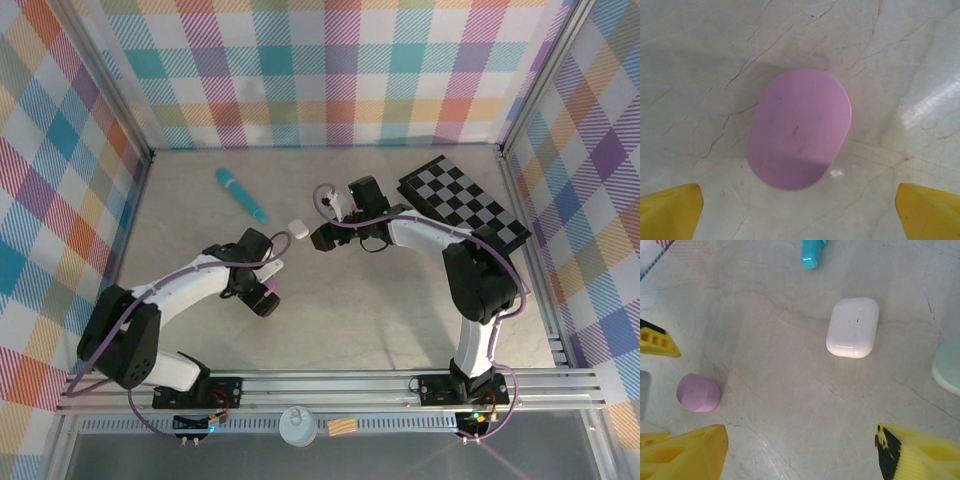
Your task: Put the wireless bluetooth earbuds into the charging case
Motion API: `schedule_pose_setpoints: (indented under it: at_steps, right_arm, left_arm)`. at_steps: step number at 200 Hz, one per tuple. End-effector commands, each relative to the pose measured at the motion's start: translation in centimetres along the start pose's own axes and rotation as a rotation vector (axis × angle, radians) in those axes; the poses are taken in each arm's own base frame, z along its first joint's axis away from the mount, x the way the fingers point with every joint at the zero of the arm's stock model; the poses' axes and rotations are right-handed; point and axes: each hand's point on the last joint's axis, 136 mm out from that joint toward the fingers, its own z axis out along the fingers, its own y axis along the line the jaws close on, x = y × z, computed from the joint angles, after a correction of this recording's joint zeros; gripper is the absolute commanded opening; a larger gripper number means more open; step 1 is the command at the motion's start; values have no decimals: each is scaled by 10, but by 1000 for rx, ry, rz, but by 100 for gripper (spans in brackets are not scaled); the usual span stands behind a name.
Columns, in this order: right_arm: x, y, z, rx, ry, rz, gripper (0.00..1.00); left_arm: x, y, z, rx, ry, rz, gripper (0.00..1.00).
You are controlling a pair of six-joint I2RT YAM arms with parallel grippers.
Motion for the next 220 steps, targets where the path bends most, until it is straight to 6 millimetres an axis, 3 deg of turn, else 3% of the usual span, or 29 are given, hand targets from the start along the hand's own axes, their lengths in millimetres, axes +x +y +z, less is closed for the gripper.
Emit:
schedule_pose_setpoints:
  at_steps: [1, 41, 69, 91, 131, 159, 190, 220]
  right_arm:
    - [-9, 14, -15, -31, -27, -46, 77]
    - [-6, 14, -16, -23, -24, -39, 77]
    - [-4, 12, -16, -20, -17, -28, 77]
    - [-4, 11, -15, -14, -19, -23, 77]
    - [-8, 4, -17, 27, -32, 26, 76]
    - [-12, -3, -34, 36, -80, 197, 75]
    - [-5, -6, -66, -88, -164, 535, 71]
    - [12, 19, -82, -224, -90, 758, 70]
  left_arm:
    - [-17, 5, 6, -19, -22, 44, 96]
    - [-20, 0, 20, 13, -6, 71, 82]
    - [-19, -4, 25, 36, -6, 72, 63]
    - [-18, -5, 24, 40, -5, 70, 51]
    - [-22, -6, 15, 49, -34, 67, 40]
    - [-34, -8, -6, 60, -115, 58, 38]
    - [-58, -19, -42, 116, -271, 80, 38]
    - [-87, -40, -83, 220, -473, 155, 38]
